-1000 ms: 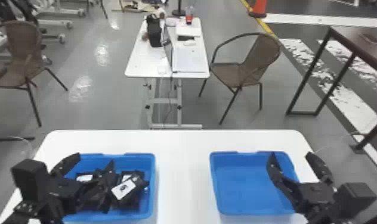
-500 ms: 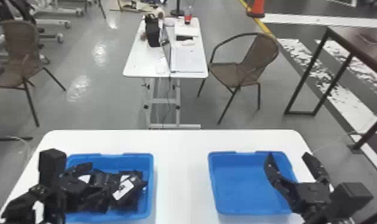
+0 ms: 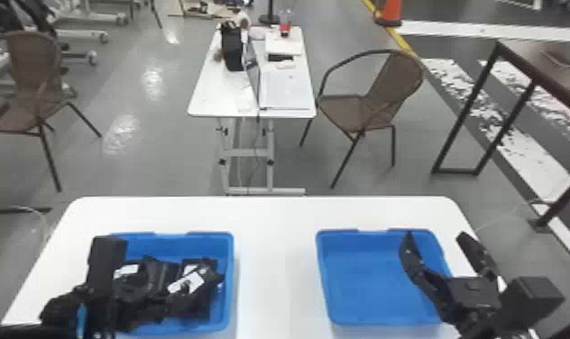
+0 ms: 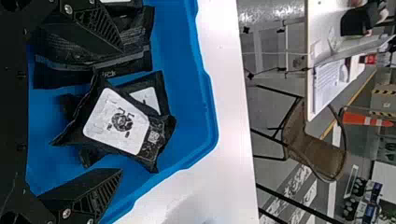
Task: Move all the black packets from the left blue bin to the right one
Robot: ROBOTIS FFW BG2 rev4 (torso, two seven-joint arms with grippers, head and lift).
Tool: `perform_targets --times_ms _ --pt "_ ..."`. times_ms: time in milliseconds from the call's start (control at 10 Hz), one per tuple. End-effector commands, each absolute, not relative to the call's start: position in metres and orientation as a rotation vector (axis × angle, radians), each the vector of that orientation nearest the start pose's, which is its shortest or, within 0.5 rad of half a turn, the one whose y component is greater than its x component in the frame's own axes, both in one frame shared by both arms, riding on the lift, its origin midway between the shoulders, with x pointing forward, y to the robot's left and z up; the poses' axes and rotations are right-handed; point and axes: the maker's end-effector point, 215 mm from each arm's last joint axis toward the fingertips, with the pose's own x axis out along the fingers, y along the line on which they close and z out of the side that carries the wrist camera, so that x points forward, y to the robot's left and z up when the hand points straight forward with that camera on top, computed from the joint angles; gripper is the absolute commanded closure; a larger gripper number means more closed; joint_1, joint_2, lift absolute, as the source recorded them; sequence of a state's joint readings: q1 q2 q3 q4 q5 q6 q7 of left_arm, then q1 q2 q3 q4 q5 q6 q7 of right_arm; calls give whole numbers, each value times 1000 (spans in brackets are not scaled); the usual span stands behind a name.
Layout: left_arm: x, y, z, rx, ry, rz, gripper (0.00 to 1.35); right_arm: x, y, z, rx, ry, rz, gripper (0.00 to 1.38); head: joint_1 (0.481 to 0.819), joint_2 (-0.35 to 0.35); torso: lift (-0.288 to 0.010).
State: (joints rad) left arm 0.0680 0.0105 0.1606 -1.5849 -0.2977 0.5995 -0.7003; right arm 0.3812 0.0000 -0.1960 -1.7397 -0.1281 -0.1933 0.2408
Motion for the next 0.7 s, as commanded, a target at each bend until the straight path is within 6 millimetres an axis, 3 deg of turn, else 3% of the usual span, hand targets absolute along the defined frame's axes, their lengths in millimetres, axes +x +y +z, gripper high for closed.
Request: perform_targets --times_ms 0,200,400,500,600 --pt "483 218 -560 27 760 -466 128 462 -296 -387 62 1 34 102 695 -86 0" --pt "496 198 -571 31 769 -574 128 465 -293 -388 67 0 44 102 695 -95 0" --pt "491 188 -589 27 834 -614 139 467 -289 -388 81 -1 50 102 695 -113 0" --pt "487 189 -594 45 861 -612 200 466 -289 -390 84 2 50 102 695 -116 0" --pt "490 191 -593 64 851 -604 374 465 -290 -391 91 3 48 102 695 -117 0"
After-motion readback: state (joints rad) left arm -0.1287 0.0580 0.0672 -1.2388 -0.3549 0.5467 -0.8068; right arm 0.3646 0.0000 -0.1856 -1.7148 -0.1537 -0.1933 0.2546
